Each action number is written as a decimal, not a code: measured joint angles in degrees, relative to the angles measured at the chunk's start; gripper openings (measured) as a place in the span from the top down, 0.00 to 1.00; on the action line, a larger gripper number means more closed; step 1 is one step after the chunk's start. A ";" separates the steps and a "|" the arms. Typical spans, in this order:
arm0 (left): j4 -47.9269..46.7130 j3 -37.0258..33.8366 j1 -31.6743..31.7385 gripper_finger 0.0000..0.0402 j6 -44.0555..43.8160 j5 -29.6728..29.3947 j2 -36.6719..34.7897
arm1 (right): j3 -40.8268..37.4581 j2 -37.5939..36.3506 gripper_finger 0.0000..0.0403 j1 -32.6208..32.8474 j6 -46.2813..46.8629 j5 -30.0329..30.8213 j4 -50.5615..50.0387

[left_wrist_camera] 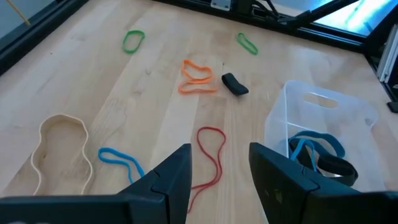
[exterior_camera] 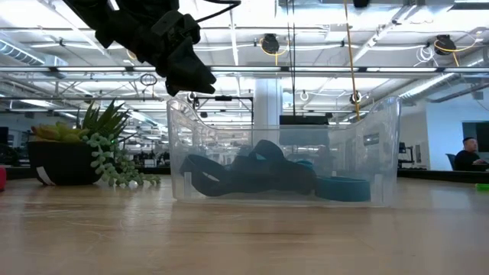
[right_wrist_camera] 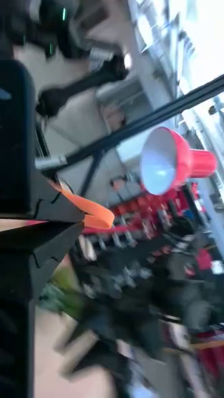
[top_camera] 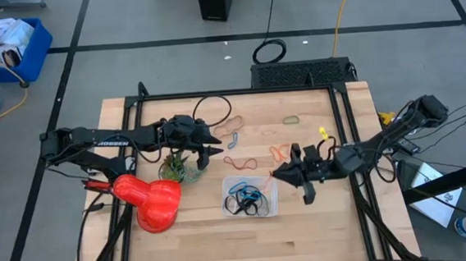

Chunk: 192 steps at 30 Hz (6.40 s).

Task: Pick and place rubber bands into bin
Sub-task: Put the bottom orange rubber band into the bin, then put the bottom green rubber band into the bin

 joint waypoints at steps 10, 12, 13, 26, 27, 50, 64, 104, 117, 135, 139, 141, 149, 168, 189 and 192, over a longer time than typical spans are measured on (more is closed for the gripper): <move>-0.44 0.00 0.01 0.58 -0.32 0.06 0.00 | 22.34 4.19 1.00 -2.40 -16.75 -1.83 -33.92; -0.51 0.00 0.00 0.58 -0.32 0.05 0.00 | 26.03 6.81 1.00 -2.64 -16.36 -1.85 -39.59; -0.56 0.00 0.00 0.58 -0.33 0.06 0.00 | 27.47 8.28 1.00 -2.98 -15.47 -1.86 -41.87; -0.35 0.00 0.01 0.58 -0.42 0.04 0.00 | 30.07 26.57 1.00 -6.40 -5.23 -8.73 -46.56; -0.35 0.00 0.00 0.58 -0.42 0.04 0.00 | 30.07 27.97 1.00 -6.54 -4.59 -9.79 -46.56; -0.31 0.00 0.00 0.58 0.12 0.04 0.00 | 30.07 42.42 1.00 -8.36 -1.59 -13.96 -46.95; -0.29 0.00 0.01 0.58 0.03 0.02 0.00 | 30.05 42.41 1.00 -8.32 -2.23 -13.98 -46.95; -0.33 0.00 0.00 0.58 0.06 0.02 0.00 | 30.05 16.37 0.73 -9.39 24.66 -13.72 -83.99; -0.27 0.00 0.00 0.58 0.06 0.02 0.00 | 30.03 1.54 0.73 -6.55 43.72 -6.10 -100.92; 0.67 0.00 0.02 0.58 -2.36 -0.53 0.00 | 6.37 2.34 0.77 -10.14 53.97 -24.59 -102.78; 2.24 0.00 0.00 0.58 -5.24 -0.53 0.00 | -0.63 2.38 0.77 -10.15 56.40 -24.25 -99.01; 2.99 0.00 0.01 0.58 -6.51 -0.55 0.00 | -0.31 2.64 0.78 -10.16 56.98 -22.67 -98.56; 4.14 0.00 0.00 0.58 -9.66 -0.52 0.00 | -1.03 2.53 0.86 -10.49 58.62 -19.64 -96.43; 4.44 0.00 0.00 0.58 -9.34 -4.35 -0.02 | -1.83 2.29 0.91 -10.55 29.22 -19.82 -89.01; 4.50 0.00 0.02 0.58 -9.34 -4.49 -0.02 | -1.83 2.30 0.87 -10.55 27.77 -19.84 -89.88; 4.50 0.00 0.01 0.58 -9.34 -4.51 -0.02 | -1.83 2.30 0.81 -10.55 32.05 -19.84 -91.19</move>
